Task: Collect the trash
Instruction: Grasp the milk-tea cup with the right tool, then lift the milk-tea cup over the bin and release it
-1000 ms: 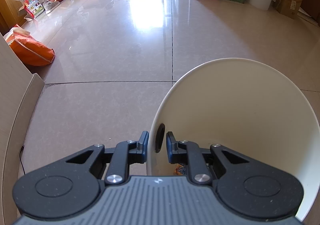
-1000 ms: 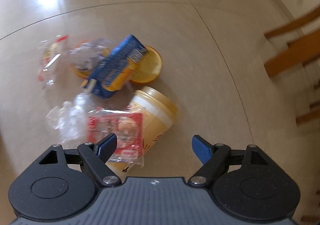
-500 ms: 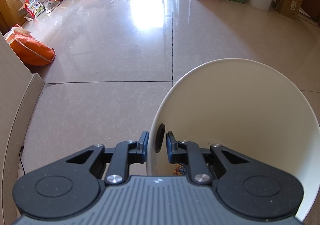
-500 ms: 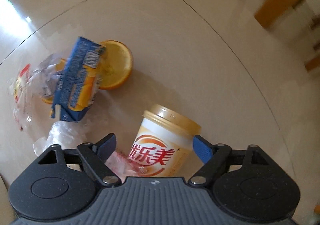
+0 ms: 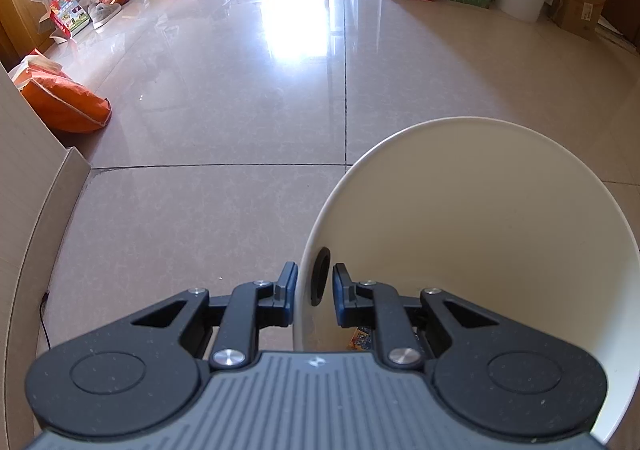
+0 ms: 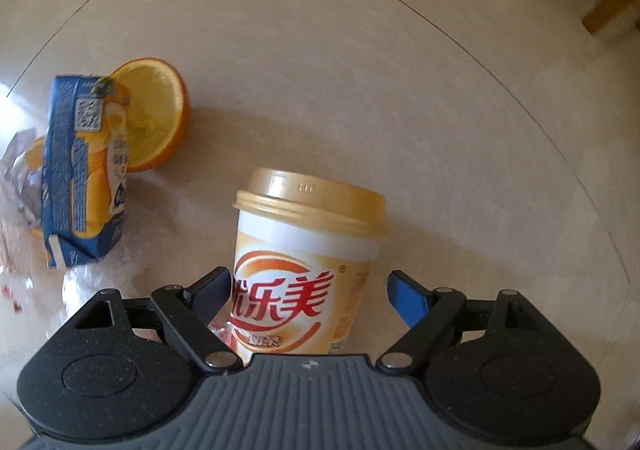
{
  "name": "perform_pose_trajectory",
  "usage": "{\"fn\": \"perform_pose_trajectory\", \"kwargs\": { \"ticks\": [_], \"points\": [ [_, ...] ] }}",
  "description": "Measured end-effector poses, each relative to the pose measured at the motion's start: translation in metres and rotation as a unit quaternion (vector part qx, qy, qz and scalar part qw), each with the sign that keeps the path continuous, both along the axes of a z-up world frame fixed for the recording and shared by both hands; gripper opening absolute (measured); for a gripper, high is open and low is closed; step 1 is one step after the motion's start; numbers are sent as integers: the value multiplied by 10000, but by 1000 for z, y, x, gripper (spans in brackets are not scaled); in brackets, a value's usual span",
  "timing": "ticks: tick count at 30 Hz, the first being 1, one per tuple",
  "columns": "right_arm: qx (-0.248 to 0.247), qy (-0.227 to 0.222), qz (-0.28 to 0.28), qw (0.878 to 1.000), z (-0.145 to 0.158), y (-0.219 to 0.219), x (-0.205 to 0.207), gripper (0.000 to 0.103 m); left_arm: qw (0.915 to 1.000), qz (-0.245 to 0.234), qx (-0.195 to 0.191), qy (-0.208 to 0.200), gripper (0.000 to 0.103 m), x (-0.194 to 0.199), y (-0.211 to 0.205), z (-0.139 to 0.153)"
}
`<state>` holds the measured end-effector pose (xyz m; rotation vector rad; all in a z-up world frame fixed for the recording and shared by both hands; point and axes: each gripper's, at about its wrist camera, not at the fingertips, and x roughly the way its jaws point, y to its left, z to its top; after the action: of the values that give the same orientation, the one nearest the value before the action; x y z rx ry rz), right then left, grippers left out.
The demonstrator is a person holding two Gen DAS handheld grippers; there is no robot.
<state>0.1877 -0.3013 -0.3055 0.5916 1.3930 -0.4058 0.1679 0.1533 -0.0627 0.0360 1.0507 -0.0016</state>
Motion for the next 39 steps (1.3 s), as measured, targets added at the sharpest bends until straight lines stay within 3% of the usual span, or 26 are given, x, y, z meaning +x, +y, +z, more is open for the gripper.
{"fn": "perform_pose_trajectory", "kwargs": {
  "ticks": [8, 18, 24, 34, 39],
  "points": [
    [-417, 27, 47, 9991, -5, 12, 10, 80, 10000, 0, -2, -13, 16, -1, -1, 0],
    [-743, -152, 504, 9958, 4, 1, 0, 79, 10000, 20, -21, -10, 16, -2, -1, 0],
    [-954, -310, 1016, 9898, 29, -3, -6, 78, 10000, 25, -27, -11, 16, -1, 0, 0],
    [-756, -520, 2107, 9732, 86, 3, -12, 78, 10000, 43, -43, 5, 16, 0, -1, -1],
    [-649, -737, 2601, 9606, 144, 20, -29, 78, 10000, 37, -10, 0, 16, 0, -2, -1]
  ]
}}
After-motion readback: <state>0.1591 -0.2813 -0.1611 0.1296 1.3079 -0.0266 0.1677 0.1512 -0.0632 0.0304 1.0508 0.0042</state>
